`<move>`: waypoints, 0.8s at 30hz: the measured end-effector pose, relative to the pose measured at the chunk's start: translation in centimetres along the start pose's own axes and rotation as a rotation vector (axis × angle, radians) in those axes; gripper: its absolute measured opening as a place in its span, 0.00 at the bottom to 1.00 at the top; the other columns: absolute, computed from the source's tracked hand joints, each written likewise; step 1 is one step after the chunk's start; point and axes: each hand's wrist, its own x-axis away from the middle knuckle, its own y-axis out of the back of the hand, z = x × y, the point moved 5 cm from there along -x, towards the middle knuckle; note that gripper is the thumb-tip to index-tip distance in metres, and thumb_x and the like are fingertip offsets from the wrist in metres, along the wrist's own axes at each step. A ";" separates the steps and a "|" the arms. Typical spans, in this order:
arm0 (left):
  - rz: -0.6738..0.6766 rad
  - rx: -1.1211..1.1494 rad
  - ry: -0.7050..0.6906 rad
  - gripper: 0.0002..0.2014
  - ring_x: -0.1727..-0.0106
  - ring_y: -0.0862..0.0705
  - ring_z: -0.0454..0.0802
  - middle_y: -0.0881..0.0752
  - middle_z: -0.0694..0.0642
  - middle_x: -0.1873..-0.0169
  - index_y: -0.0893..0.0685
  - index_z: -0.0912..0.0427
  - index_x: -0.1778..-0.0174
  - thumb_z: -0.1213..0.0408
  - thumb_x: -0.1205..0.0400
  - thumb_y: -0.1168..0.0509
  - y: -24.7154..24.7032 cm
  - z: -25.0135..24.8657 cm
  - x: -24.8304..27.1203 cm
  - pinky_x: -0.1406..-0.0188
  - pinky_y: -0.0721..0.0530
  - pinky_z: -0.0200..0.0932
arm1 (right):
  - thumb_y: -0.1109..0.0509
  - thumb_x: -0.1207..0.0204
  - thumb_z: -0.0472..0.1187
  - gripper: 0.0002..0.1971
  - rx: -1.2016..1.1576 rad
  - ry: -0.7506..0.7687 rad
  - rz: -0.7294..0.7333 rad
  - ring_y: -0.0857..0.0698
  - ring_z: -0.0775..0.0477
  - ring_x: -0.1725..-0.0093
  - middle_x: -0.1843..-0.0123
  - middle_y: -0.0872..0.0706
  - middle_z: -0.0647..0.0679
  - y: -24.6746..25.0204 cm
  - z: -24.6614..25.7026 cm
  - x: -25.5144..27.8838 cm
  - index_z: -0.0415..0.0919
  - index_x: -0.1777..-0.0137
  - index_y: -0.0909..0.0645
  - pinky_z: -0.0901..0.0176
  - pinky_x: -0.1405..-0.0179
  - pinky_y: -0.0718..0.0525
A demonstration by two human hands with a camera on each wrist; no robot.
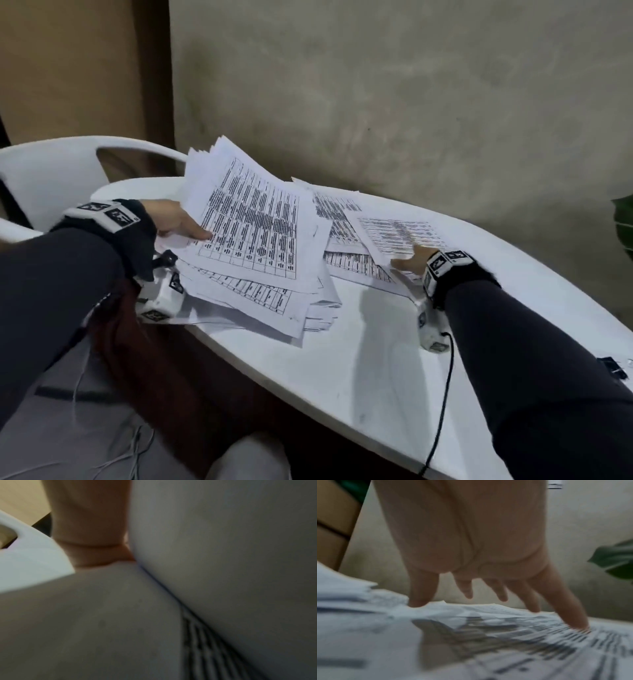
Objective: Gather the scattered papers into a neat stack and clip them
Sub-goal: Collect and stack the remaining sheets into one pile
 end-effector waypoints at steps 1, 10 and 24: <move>0.007 -0.008 -0.010 0.18 0.45 0.19 0.52 0.14 0.59 0.41 0.20 0.68 0.34 0.74 0.21 0.35 0.0 -0.2 -0.2 0.59 0.23 0.33 | 0.49 0.47 0.79 0.57 0.050 -0.005 -0.023 0.35 0.35 0.21 0.18 0.36 0.40 -0.5 -0.8 -0.4 0.49 0.18 0.44 0.39 0.22 0.38; 0.019 -0.113 0.120 0.10 0.69 0.21 0.58 0.15 0.64 0.68 0.18 0.73 0.47 0.72 0.22 0.32 -1.2 -1.5 -0.8 0.82 0.23 0.34 | 0.34 0.30 0.64 0.38 0.159 0.176 0.206 0.29 0.44 0.24 0.21 0.29 0.49 -0.7 1.1 0.1 0.66 0.21 0.44 0.53 0.24 0.34; 0.074 -0.083 0.152 0.17 0.64 0.21 0.60 0.16 0.67 0.62 0.21 0.75 0.39 0.72 0.23 0.31 -1.7 -1.8 -0.6 0.77 0.23 0.37 | 0.50 0.21 0.66 0.36 0.020 -0.175 0.151 0.27 0.40 0.24 0.26 0.23 0.39 0.9 -3.3 -0.4 0.37 0.30 0.23 0.51 0.24 0.35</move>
